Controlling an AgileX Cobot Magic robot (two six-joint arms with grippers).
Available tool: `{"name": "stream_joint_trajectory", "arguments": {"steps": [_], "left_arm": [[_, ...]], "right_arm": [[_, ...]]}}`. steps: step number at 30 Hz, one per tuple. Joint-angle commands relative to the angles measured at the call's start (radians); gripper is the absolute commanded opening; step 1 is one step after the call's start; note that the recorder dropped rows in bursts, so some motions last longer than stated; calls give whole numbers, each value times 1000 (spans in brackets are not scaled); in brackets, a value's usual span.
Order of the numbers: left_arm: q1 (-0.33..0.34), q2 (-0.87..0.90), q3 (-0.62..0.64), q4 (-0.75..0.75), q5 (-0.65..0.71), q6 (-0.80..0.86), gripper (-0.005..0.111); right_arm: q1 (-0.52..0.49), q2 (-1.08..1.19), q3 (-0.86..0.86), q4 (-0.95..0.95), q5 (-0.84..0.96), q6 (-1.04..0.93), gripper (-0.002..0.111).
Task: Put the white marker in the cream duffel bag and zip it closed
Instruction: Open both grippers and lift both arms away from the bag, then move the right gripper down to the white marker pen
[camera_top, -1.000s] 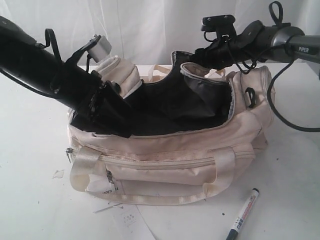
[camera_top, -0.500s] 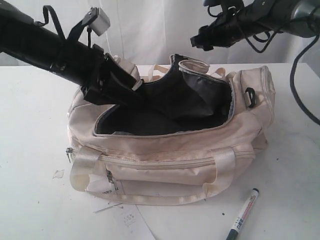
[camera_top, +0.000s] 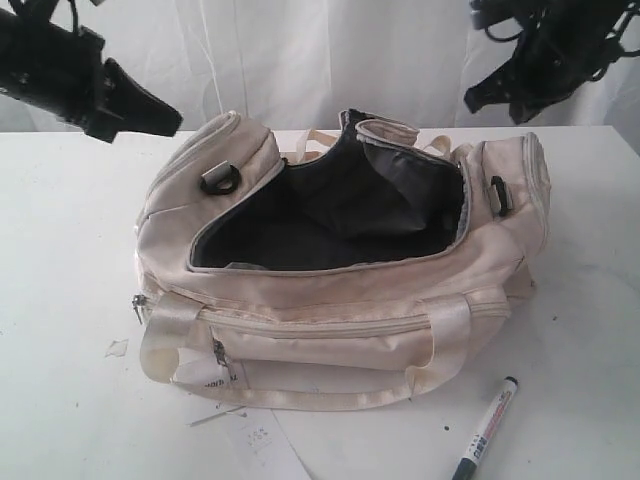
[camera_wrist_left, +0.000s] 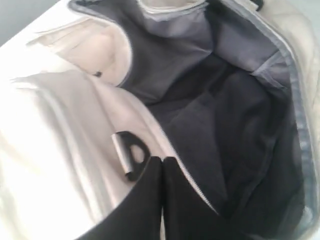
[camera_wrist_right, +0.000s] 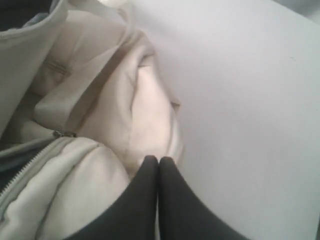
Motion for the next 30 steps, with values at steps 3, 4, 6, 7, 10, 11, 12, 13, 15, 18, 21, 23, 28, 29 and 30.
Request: {"name": "stream_joint_trajectory", "arguments": {"steps": [3, 4, 6, 7, 10, 11, 12, 13, 15, 18, 21, 23, 28, 29, 30], "left_arm": [[142, -97, 26, 25, -89, -212, 0], [167, -118, 48, 28, -120, -244, 0], [215, -158, 102, 28, -171, -304, 0], [239, -181, 136, 28, -200, -346, 0], [294, -249, 246, 39, -253, -418, 0], [308, -273, 289, 50, -278, -440, 0], [316, -292, 326, 62, -302, -458, 0], [320, -317, 371, 68, -334, -480, 0], [324, -362, 462, 64, -412, -518, 0], [324, -428, 574, 43, -491, -552, 0], [324, -478, 678, 41, -602, -557, 0], [324, -515, 742, 26, -674, -557, 0], [298, -628, 873, 15, -831, -557, 0], [287, -654, 893, 15, -856, -557, 0], [281, -689, 909, 19, -875, -549, 0]], "right_arm": [[-51, -117, 2, -21, 72, 96, 0], [-56, -127, 2, -21, 75, 103, 0], [-66, -153, 10, -23, 72, 126, 0], [-71, -170, 20, -23, 60, 132, 0], [-73, -261, 106, -23, -31, 188, 0], [-73, -297, 151, -23, -67, 222, 0], [-73, -333, 181, -23, -97, 245, 0], [-73, -361, 212, -25, -119, 267, 0], [-73, -424, 296, -37, -174, 323, 0], [-73, -497, 433, -126, -285, 394, 0], [-73, -580, 615, -211, -502, 477, 0], [-73, -642, 735, -259, -640, 562, 0], [-73, -778, 958, -348, -770, 733, 0], [-73, -800, 995, -364, -760, 734, 0], [-73, -816, 1030, -383, -733, 737, 0]]}}
